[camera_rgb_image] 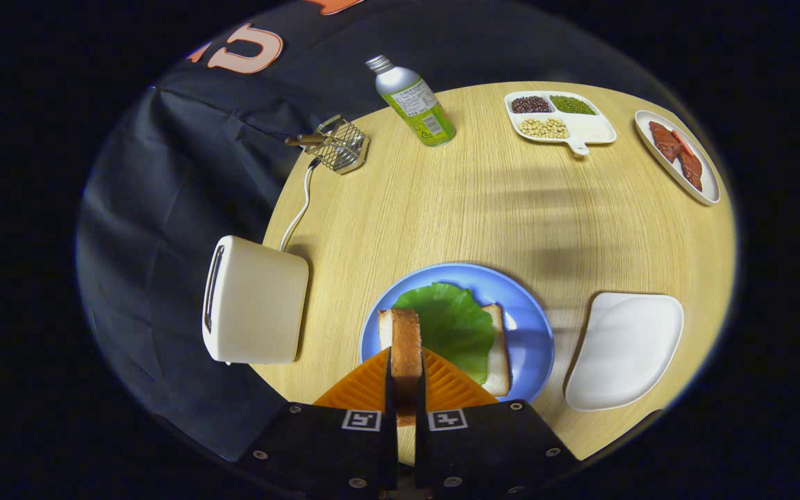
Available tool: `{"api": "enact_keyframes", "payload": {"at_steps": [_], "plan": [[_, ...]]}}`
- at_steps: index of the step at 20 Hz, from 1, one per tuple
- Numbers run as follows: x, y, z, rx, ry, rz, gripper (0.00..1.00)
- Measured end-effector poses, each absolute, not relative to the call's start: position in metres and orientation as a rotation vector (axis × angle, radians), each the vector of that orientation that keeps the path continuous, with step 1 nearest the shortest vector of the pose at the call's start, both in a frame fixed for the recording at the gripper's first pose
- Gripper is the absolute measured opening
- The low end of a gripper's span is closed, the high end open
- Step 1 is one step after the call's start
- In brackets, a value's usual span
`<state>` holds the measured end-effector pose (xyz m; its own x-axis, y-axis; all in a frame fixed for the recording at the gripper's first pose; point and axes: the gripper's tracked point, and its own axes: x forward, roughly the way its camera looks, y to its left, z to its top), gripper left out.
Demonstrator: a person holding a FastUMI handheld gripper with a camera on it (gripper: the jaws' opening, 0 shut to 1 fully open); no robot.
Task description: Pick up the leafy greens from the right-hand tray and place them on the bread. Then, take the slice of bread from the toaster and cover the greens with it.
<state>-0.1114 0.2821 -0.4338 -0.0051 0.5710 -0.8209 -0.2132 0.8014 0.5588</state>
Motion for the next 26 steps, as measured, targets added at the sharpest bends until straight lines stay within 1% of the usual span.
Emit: {"api": "enact_keyframes", "payload": {"at_steps": [3,5,6,7,8,9,10,12,13,16,20,26], "plan": [[-0.105,0.274,-0.447,0.273,1.427,0.596,0.16],[-0.104,0.269,-0.451,0.242,1.401,0.577,0.21],[-0.102,0.263,-0.452,0.212,1.384,0.568,0.32],[-0.098,0.259,-0.454,0.191,1.365,0.553,0.36],[-0.095,0.256,-0.452,0.190,1.352,0.539,0.46],[-0.092,0.255,-0.449,0.197,1.341,0.521,0.49],[-0.087,0.251,-0.444,0.205,1.326,0.503,0.58],[-0.076,0.243,-0.430,0.209,1.276,0.480,0.69],[-0.069,0.240,-0.420,0.213,1.245,0.471,0.71],[-0.041,0.229,-0.376,0.246,1.118,0.446,0.85],[-0.007,0.198,-0.301,0.237,0.917,0.405,0.93],[0.026,0.149,-0.200,0.199,0.642,0.353,0.96]]}}
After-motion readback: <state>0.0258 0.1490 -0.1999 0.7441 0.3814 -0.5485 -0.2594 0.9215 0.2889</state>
